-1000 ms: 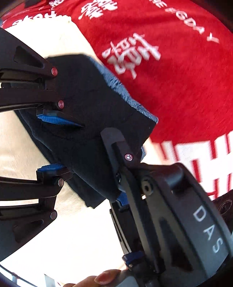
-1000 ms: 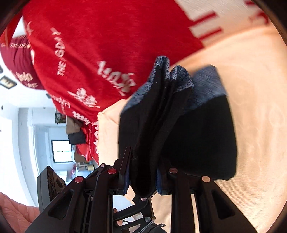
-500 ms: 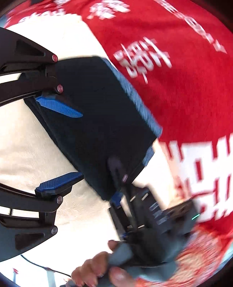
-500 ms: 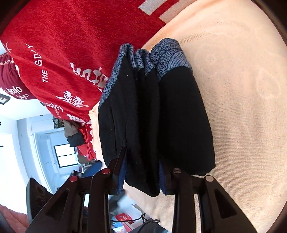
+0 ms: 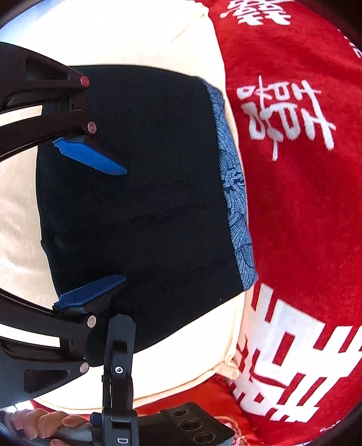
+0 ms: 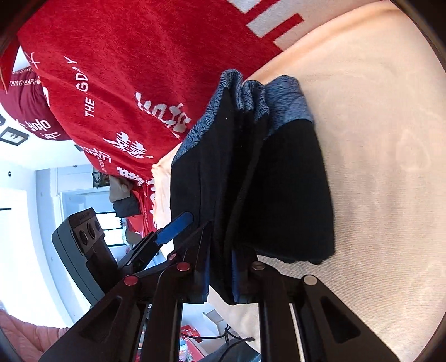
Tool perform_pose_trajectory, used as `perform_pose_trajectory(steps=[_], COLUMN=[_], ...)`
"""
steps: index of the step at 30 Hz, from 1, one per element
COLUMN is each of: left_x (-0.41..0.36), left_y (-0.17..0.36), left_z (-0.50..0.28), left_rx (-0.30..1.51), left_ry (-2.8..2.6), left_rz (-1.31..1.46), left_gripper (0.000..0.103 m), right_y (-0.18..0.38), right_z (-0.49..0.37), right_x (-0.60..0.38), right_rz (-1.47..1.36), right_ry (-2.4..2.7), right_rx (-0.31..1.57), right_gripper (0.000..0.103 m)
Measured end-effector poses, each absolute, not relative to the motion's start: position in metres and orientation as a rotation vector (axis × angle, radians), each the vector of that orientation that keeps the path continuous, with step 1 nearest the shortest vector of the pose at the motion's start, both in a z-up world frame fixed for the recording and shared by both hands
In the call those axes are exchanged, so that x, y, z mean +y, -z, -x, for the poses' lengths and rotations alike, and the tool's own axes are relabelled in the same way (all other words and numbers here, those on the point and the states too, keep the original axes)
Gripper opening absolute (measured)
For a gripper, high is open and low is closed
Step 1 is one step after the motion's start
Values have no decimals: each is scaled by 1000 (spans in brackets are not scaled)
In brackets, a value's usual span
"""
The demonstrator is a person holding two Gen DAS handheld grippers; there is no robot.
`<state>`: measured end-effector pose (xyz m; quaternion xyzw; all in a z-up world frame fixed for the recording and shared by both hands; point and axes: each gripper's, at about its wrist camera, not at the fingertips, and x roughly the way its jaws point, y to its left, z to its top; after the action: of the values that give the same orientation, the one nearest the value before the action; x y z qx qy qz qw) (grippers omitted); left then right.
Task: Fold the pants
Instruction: 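Open both grippers and release the folded trousers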
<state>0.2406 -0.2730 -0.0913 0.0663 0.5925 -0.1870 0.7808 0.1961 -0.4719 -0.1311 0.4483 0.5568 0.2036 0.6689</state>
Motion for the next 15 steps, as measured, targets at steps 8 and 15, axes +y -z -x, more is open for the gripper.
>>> perform_pose_trajectory(steps=[8, 15], left_x=[-287, -267], left_y=[115, 104], left_z=[-238, -239], left_rx=[1314, 1351], left_ry=[416, 397], left_rz=[-200, -201], left_gripper=[78, 86], right_y=[153, 126], right_z=[-186, -188], right_x=[-473, -458], right_rz=[-973, -764], right_ry=[-344, -249], right_rx=[1313, 1331], right_gripper=[18, 26])
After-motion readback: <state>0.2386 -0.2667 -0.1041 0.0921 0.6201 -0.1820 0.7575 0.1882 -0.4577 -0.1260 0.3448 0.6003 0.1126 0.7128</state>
